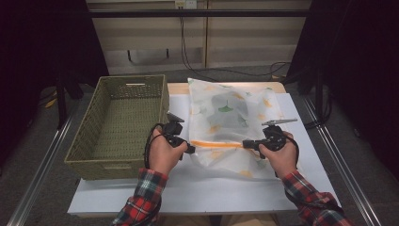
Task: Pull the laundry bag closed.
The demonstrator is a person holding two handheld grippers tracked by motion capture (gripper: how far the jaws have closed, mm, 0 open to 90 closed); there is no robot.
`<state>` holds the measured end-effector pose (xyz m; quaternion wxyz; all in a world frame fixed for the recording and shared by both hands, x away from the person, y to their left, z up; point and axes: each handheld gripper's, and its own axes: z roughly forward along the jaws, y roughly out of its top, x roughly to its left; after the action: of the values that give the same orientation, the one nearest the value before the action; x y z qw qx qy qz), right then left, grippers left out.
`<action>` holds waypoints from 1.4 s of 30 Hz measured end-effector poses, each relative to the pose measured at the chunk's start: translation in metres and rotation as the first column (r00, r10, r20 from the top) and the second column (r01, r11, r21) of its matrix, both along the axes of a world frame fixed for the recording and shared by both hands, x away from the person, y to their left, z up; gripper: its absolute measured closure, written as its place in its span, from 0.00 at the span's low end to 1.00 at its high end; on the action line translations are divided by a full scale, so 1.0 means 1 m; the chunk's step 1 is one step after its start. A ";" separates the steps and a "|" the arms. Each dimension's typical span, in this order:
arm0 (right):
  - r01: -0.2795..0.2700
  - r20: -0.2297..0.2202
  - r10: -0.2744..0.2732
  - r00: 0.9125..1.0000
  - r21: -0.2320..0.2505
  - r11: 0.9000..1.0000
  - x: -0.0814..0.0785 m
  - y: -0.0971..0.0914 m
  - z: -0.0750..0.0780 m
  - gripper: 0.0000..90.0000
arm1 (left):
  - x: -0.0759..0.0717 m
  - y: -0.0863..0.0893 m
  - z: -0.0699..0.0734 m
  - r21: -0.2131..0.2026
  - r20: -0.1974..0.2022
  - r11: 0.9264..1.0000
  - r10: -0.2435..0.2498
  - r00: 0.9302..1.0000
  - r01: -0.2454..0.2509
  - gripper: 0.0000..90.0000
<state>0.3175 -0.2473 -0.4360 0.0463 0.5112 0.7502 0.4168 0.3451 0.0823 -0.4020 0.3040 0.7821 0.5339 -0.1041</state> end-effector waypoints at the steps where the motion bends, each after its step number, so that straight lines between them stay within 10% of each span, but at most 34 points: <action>1: -0.001 0.001 0.001 1.000 0.006 1.000 0.000 -0.001 0.000 1.00 | 0.000 0.000 0.000 -0.001 -0.001 1.000 -0.003 1.000 0.003 0.99; 42: 0.043 -0.008 -0.043 0.999 -0.053 0.998 -0.006 -0.021 0.000 1.00 | 0.003 0.001 0.002 0.008 -0.003 1.000 -0.015 1.000 0.015 0.99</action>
<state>0.3111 -0.2682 -0.4361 0.0654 0.5277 0.7499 0.3934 0.3482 0.0833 -0.4002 0.2994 0.7872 0.5288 -0.1054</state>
